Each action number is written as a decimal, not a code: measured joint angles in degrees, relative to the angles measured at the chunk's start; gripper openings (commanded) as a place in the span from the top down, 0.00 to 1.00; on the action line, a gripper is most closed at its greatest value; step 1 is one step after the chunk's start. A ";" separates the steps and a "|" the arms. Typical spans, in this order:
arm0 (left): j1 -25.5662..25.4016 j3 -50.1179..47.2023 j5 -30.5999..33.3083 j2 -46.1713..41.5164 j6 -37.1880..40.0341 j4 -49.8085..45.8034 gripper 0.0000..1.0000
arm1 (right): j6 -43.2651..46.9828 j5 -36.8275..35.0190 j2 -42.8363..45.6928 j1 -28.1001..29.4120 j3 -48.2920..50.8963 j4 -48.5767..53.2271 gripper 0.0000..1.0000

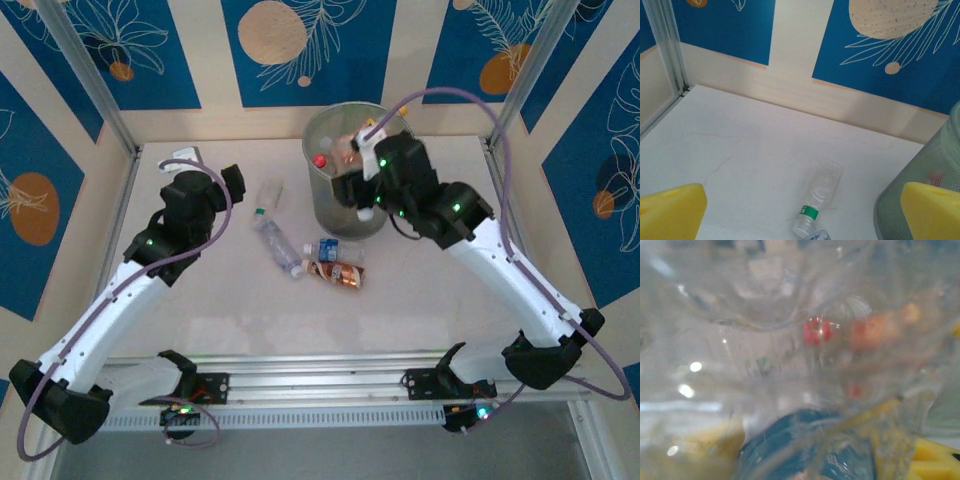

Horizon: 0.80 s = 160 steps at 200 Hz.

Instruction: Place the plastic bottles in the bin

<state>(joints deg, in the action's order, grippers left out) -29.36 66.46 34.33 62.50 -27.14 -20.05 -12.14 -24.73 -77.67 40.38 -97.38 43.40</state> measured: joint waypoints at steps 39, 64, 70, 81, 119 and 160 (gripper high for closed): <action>0.26 0.35 -2.43 2.69 -0.92 -1.66 0.00 | 0.02 1.64 -10.34 -7.26 -10.38 -7.82 0.66; 0.42 0.35 -3.69 3.39 -1.46 -2.05 0.01 | 0.48 1.97 -18.23 -9.05 -15.08 -12.66 0.66; 0.44 0.35 -3.91 3.41 -1.49 -2.05 0.00 | 0.70 1.95 -20.13 -9.27 -16.09 -13.62 0.66; 0.46 0.35 -4.09 3.41 -1.49 -2.03 0.01 | 1.01 1.99 -23.32 -9.68 -17.68 -15.39 0.66; 0.74 0.35 -4.37 3.91 -1.49 -1.99 0.01 | 1.29 2.38 -31.17 -11.10 -18.99 -20.94 0.65; 0.92 0.35 -5.49 5.29 -1.46 -1.84 0.01 | 1.25 3.17 -34.64 -12.00 -18.95 -26.82 0.64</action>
<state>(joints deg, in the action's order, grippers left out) -28.45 66.81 28.84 67.79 -28.60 -21.89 -10.90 -21.56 -112.31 28.38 -116.33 16.58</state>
